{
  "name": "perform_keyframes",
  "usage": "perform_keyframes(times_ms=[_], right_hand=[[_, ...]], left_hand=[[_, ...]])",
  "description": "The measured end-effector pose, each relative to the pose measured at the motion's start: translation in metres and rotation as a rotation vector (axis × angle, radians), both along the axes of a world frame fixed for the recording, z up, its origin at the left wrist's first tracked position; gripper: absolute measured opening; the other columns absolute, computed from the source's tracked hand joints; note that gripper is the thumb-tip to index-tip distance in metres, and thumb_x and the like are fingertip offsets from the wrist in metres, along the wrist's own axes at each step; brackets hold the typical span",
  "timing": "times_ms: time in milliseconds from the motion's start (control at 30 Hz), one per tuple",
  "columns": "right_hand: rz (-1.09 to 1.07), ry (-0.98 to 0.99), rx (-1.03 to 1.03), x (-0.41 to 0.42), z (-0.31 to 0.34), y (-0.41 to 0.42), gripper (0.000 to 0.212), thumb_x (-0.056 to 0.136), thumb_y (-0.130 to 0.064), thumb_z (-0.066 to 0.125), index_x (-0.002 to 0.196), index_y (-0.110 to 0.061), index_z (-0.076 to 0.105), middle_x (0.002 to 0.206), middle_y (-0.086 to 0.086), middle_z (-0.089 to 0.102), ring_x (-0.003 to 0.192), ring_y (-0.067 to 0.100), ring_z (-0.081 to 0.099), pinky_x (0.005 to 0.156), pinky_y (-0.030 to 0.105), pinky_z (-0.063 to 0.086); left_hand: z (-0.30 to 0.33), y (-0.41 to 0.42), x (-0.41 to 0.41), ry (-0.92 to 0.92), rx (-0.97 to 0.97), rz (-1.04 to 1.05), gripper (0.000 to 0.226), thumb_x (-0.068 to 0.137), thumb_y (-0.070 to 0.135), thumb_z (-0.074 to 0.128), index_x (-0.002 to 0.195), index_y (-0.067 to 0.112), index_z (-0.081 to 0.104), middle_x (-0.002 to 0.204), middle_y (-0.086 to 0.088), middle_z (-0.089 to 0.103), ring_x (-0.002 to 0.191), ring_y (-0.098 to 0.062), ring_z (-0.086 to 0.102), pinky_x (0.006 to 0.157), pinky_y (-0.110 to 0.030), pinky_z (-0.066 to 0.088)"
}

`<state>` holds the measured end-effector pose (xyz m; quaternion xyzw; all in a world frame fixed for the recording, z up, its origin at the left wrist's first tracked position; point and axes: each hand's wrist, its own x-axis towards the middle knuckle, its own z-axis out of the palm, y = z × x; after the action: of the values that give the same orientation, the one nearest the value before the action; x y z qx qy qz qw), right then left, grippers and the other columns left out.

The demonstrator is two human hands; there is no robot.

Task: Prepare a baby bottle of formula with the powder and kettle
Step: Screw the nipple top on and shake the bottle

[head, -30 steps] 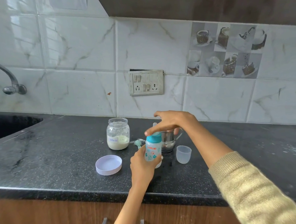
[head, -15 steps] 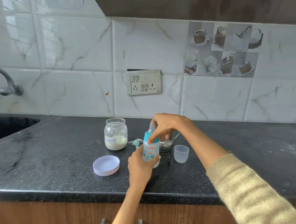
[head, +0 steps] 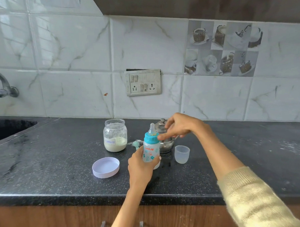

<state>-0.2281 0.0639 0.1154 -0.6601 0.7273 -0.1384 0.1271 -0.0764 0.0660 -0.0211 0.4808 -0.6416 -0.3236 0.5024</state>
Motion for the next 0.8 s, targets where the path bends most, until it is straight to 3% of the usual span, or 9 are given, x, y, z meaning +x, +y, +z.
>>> perform_keyframes(times_ms=[67,167,300,467,667,800], right_hand=[[-0.074,-0.02,-0.019,-0.028,-0.006,0.008,0.066,0.055,-0.053,0.084,0.106,-0.018,0.062,0.108,0.001,0.068,0.096,0.016,0.066,0.082,0.033,0.057],[-0.147,0.091,0.15,-0.047,-0.02,0.016,0.079,0.053,-0.049,0.087,0.12,-0.021,0.055,0.124,0.001,0.06,0.102,0.018,0.063,0.088,0.034,0.055],[-0.093,0.202,0.289,-0.042,-0.042,0.017,0.087,0.061,-0.047,0.083,0.135,-0.026,0.043,0.137,-0.002,0.048,0.116,0.02,0.055,0.088,0.031,0.047],[-0.034,0.14,0.182,-0.039,-0.04,0.018,0.063,0.062,-0.036,0.082,0.119,-0.026,0.057,0.115,-0.004,0.053,0.103,0.018,0.054,0.085,0.034,0.046],[0.066,0.129,-0.076,-0.004,0.006,0.017,0.069,0.066,-0.012,0.08,0.129,-0.017,0.054,0.123,0.004,0.057,0.1,0.018,0.055,0.08,0.03,0.048],[0.098,0.236,-0.141,0.02,0.026,0.013,0.072,0.066,-0.003,0.079,0.131,-0.023,0.054,0.116,0.0,0.045,0.098,0.018,0.05,0.077,0.03,0.046]], left_hand=[[0.0,0.0,0.0,-0.001,-0.001,-0.002,0.055,0.074,0.026,0.079,0.123,0.014,0.057,0.122,-0.003,0.065,0.114,-0.019,0.06,0.096,-0.036,0.049],[-0.001,-0.001,0.0,-0.004,0.004,-0.004,0.055,0.074,0.026,0.079,0.123,0.013,0.058,0.123,-0.003,0.065,0.114,-0.019,0.06,0.097,-0.038,0.05],[-0.001,0.002,0.0,0.014,-0.013,-0.001,0.05,0.072,0.026,0.08,0.116,0.013,0.061,0.115,-0.003,0.068,0.107,-0.018,0.063,0.093,-0.037,0.052],[0.0,0.002,0.001,0.01,-0.011,-0.013,0.054,0.073,0.026,0.079,0.122,0.014,0.058,0.121,-0.003,0.065,0.111,-0.018,0.061,0.095,-0.037,0.051],[0.0,0.002,0.001,0.021,-0.003,-0.013,0.054,0.074,0.024,0.079,0.122,0.013,0.058,0.122,-0.004,0.065,0.113,-0.018,0.06,0.095,-0.034,0.049],[0.001,0.004,0.002,0.023,0.005,-0.013,0.055,0.074,0.025,0.079,0.124,0.013,0.057,0.122,-0.003,0.065,0.113,-0.018,0.06,0.095,-0.034,0.048]])
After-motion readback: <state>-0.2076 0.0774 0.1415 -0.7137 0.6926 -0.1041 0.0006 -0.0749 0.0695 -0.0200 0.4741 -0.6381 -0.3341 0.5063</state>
